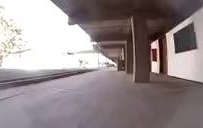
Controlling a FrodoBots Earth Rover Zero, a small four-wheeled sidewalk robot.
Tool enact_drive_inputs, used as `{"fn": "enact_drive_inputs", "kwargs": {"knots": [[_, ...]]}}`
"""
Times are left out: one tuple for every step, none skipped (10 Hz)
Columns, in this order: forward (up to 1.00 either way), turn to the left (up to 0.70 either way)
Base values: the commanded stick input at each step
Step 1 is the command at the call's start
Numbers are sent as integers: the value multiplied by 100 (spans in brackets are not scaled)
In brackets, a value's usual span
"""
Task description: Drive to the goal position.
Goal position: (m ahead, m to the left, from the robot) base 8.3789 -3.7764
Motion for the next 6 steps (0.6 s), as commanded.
{"fn": "enact_drive_inputs", "kwargs": {"knots": [[50,0],[50,0],[50,0],[50,0],[50,0],[50,0]]}}
